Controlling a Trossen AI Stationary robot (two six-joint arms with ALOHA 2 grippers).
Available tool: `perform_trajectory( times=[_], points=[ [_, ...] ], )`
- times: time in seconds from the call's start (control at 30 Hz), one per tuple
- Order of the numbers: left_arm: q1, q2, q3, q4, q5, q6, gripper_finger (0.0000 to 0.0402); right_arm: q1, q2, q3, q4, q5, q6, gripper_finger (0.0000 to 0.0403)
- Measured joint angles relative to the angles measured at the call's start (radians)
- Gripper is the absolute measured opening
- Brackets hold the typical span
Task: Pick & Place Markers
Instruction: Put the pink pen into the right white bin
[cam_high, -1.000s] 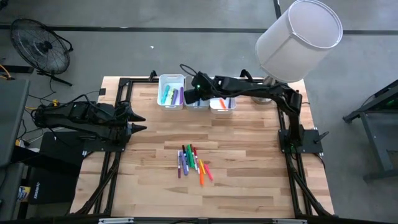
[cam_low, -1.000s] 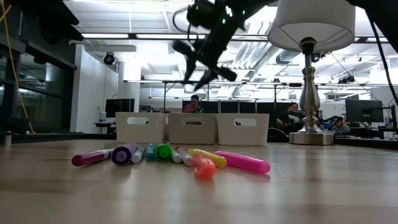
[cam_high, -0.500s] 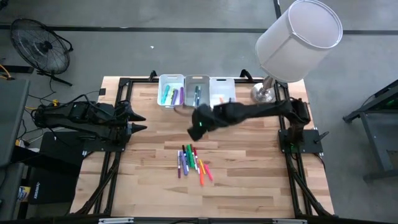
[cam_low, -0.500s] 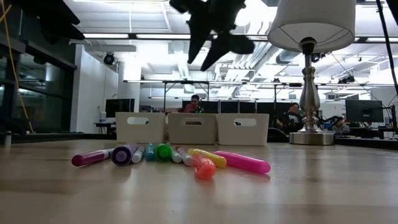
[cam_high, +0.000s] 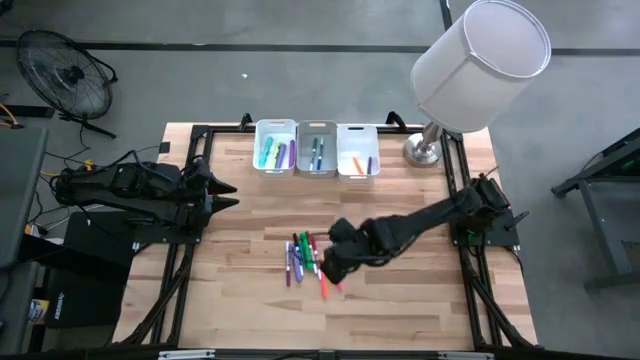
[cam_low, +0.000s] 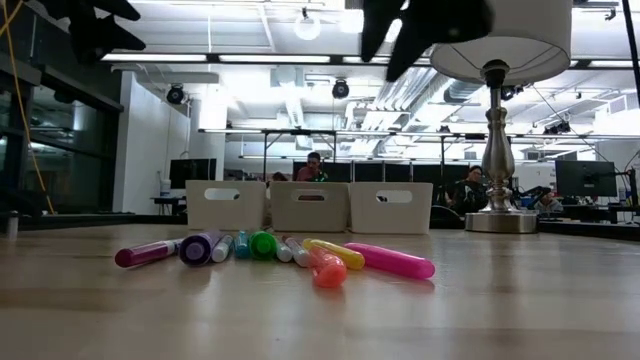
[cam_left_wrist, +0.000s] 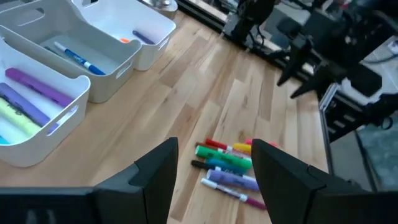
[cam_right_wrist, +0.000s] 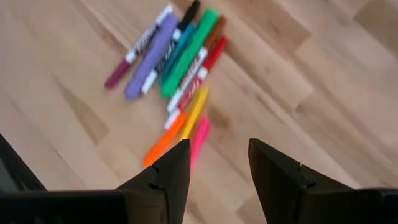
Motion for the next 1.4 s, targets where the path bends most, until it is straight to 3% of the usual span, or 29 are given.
perform_trajectory(
  times=[0.17,0.47,0.6,0.9,1.13,1.4],
  points=[
    [0.000,0.000,0.000,0.002,-0.014,0.006,0.0201,0.055,0.011,-0.049,0.011,-0.017,0.053,0.0150],
    [0.000,0.000,0.000,0.001,-0.013,0.001,0.0201,0.092,0.010,-0.250,0.320,-0.094,0.064,0.0147],
    [0.000,0.000,0.000,0.001,-0.013,0.001,0.0201,0.097,0.016,-0.291,0.380,-0.088,0.073,0.0146],
    [0.000,-0.003,0.000,0.002,0.040,0.050,0.0201,0.098,0.019,-0.261,0.366,-0.081,0.110,0.0146],
    [0.000,-0.087,0.000,0.002,0.040,0.123,0.0201,0.082,0.051,-0.167,0.283,-0.060,0.137,0.0146],
    [0.000,-0.221,-0.014,0.005,0.046,0.161,0.0202,0.051,0.185,-0.047,0.156,-0.172,0.137,0.0146]
  ],
)
